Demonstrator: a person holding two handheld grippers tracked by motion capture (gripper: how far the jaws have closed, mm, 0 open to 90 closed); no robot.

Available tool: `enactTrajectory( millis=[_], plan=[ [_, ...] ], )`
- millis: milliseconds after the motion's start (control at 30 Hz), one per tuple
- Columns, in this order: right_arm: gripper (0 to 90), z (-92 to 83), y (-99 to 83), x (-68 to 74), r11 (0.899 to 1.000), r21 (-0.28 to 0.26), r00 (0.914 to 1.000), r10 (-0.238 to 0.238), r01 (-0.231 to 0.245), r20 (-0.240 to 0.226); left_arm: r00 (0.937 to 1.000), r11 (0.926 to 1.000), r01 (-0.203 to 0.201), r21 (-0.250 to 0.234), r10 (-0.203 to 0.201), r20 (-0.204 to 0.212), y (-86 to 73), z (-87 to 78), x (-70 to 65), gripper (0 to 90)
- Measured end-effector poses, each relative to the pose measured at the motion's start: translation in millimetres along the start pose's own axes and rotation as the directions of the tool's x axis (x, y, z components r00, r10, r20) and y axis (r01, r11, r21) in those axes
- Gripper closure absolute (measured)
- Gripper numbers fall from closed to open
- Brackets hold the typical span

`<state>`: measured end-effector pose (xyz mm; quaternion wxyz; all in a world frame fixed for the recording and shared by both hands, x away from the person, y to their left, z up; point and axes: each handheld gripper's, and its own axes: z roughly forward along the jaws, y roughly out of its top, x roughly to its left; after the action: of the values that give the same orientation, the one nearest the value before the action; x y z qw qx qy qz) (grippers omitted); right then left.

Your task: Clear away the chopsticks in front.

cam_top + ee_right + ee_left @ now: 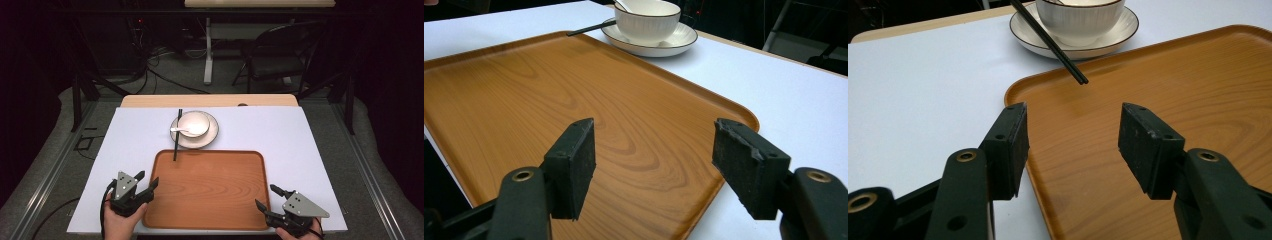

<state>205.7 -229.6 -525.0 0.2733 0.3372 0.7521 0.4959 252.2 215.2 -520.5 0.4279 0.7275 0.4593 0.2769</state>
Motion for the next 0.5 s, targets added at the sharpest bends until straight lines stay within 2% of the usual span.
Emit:
enactTrajectory(
  millis=[267, 400, 500],
  plan=[
    [33.1, 1.2, 0.3, 1.4, 1.0, 0.003, 1.0, 0.001, -0.001, 0.006, 0.9998, 0.9998, 0.019, -0.007, -0.019, -0.003, 6.5, 0.6, 1.8, 47.6],
    [32.6, 2.0, 0.0, 2.3, 1.0, 0.0, 1.0, 0.004, -0.004, 0.004, 0.9987, 0.9984, 0.051, 0.022, -0.051, -0.007, 18.6, 4.4, 6.4, 49.2],
    [32.1, 2.0, -0.1, 2.2, 1.0, -0.002, 1.0, 0.001, -0.001, 0.007, 0.9976, 0.9963, 0.07, 0.051, -0.07, -0.005, 27.9, 8.8, 10.9, 55.9]
  ],
)
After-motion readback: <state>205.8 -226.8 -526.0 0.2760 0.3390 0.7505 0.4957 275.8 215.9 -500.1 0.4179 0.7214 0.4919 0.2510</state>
